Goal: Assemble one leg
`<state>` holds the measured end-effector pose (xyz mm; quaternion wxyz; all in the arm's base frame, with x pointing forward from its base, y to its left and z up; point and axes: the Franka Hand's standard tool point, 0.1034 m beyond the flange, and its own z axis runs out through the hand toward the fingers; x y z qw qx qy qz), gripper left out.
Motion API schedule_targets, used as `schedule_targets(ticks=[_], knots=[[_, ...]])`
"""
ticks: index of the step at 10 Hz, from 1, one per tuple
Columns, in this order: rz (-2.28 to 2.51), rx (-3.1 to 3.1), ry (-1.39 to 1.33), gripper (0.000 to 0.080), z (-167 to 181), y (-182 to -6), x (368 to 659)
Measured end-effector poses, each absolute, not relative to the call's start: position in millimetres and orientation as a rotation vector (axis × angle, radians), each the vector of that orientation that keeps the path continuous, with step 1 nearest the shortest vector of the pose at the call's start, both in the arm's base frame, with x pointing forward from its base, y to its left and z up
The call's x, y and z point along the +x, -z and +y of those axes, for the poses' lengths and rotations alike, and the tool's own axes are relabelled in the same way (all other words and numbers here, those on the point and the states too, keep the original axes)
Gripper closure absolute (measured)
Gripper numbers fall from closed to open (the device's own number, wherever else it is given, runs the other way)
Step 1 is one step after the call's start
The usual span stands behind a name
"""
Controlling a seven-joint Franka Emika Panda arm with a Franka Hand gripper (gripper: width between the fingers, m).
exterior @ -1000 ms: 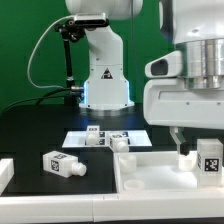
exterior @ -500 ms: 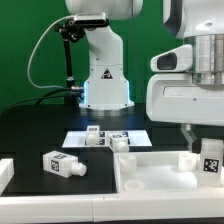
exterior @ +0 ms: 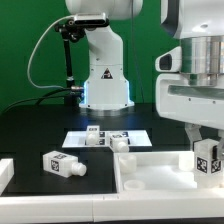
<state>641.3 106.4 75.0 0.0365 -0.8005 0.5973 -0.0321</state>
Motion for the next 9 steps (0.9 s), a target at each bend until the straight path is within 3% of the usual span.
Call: schedule_targets(ticks=[3, 5, 6, 7, 8, 9], knots=[[2.379, -1.821, -0.016, 0.0511, 110.0, -73.5, 640.7], [2.474, -1.690, -0.027, 0.0511, 111.8, -73.3, 640.5], [2.453, -1.722, -0.023, 0.0301, 111.6, -73.2, 640.5], [2.433, -1.749, -0.018, 0.0301, 111.5, -73.2, 640.7], [2.202, -2.001, 0.051, 0.0183, 109.9, -74.1, 645.0], [1.997, -2.210, 0.073, 0.0183, 113.0, -72.8, 643.5]])
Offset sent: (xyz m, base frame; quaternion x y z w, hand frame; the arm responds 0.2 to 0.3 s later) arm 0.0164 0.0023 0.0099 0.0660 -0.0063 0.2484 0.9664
